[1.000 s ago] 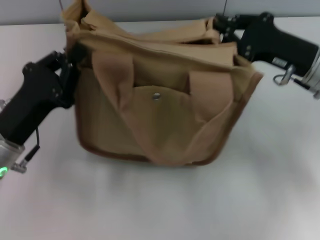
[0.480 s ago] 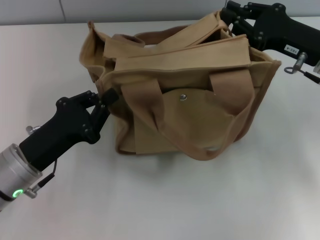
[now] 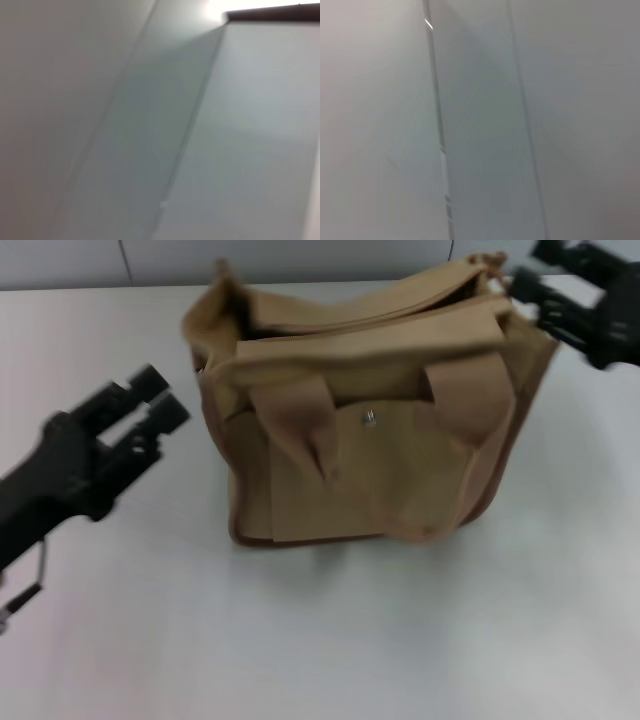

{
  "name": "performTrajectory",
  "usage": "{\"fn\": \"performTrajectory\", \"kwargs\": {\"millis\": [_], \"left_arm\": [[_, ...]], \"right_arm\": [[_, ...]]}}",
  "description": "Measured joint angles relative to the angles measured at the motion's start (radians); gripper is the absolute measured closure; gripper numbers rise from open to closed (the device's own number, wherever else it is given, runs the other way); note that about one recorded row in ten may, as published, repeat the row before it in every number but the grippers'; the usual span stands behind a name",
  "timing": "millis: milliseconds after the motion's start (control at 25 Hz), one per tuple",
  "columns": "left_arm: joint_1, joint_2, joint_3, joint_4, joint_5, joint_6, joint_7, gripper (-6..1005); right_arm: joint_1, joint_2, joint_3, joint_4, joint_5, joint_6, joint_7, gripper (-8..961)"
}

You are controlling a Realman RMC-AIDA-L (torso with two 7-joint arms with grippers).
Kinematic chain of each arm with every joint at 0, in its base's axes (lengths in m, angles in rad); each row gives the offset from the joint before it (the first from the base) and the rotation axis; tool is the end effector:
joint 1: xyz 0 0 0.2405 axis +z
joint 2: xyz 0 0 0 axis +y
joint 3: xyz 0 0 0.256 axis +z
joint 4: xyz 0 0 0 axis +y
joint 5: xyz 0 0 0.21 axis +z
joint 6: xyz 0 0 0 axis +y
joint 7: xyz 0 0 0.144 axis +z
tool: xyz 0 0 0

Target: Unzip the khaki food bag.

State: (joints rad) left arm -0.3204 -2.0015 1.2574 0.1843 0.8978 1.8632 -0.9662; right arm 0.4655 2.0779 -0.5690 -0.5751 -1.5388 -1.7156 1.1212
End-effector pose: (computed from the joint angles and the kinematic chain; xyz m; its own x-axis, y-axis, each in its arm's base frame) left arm -0.2785 0.2431 0.0102 0.3199 0.1189 0.9400 0.5254 -0.8478 -0.0715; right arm 0.2481 0.3233 0.0518 0.5432 0.0457 -0.8384 -0.4324 -0.8407 -0.3260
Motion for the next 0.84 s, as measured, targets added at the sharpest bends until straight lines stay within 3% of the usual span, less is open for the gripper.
{"fn": "performTrajectory", "kwargs": {"millis": [120, 160, 200, 240, 360, 400, 560, 840], "left_arm": [[0.008, 0.045, 0.031, 0.061, 0.025, 0.06, -0.059, 583], [0.013, 0.08, 0.07, 0.12, 0.089, 0.068, -0.094, 536], [0.013, 0.08, 0.07, 0.12, 0.089, 0.068, -0.094, 488], [0.013, 0.098, 0.095, 0.155, 0.132, 0.072, -0.11, 441], [0.012, 0.129, 0.15, 0.251, 0.266, 0.079, -0.127, 334], [0.012, 0.129, 0.15, 0.251, 0.266, 0.079, -0.127, 305], [0.015, 0.13, 0.146, 0.287, 0.336, 0.079, -0.124, 215], [0.01, 0.129, 0.147, 0.291, 0.345, 0.079, -0.123, 215]], "right_arm": [[-0.056, -0.005, -0.01, -0.073, 0.016, -0.162, 0.034, 481], [-0.083, -0.018, -0.042, -0.128, -0.026, -0.277, 0.061, 461], [-0.083, -0.018, -0.042, -0.128, -0.026, -0.277, 0.061, 442], [-0.092, -0.026, -0.068, -0.148, -0.07, -0.336, 0.066, 422], [-0.101, -0.031, -0.14, -0.167, -0.227, -0.456, 0.058, 234], [-0.101, -0.031, -0.14, -0.167, -0.227, -0.456, 0.058, 234], [-0.094, 0.003, -0.178, -0.146, -0.35, -0.422, 0.042, 234], [-0.065, 0.003, -0.223, -0.055, -0.369, -0.351, 0.031, 234]]}}
